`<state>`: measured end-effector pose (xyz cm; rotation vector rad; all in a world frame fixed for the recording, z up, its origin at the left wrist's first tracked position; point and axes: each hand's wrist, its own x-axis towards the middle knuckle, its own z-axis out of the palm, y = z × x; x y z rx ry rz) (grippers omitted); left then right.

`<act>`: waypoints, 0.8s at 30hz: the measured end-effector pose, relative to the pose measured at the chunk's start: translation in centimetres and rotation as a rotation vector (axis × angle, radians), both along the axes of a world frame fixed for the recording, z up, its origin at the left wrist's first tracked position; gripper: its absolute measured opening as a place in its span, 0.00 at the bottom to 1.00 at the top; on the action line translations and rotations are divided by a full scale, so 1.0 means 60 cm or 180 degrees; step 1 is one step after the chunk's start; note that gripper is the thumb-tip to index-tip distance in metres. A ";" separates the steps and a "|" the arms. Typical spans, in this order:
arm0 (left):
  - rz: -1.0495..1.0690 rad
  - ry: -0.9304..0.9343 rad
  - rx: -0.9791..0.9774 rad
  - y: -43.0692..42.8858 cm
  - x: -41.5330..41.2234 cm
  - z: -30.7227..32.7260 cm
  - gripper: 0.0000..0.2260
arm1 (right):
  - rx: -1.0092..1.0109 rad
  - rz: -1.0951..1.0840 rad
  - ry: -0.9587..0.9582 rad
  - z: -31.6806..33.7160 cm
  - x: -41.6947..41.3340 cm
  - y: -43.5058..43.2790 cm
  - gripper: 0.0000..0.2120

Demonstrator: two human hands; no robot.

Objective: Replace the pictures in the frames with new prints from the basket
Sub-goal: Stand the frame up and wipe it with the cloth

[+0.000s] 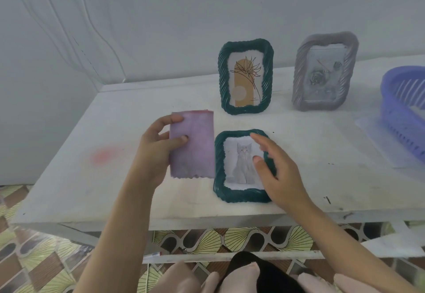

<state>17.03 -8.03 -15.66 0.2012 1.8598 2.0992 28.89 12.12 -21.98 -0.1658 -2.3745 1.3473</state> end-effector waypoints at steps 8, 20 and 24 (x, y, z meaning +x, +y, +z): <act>-0.0389 0.0131 0.0083 0.087 0.046 -0.022 0.15 | -0.1207 0.0219 0.0296 0.032 -0.022 -0.023 0.22; -0.1371 0.1782 -0.2319 0.050 0.069 -0.124 0.45 | 0.1476 -0.0464 -0.0592 -0.009 -0.018 0.014 0.22; -0.1415 0.1872 -0.2522 0.046 0.069 -0.138 0.54 | 0.2082 0.0042 -0.1136 -0.017 -0.026 -0.009 0.32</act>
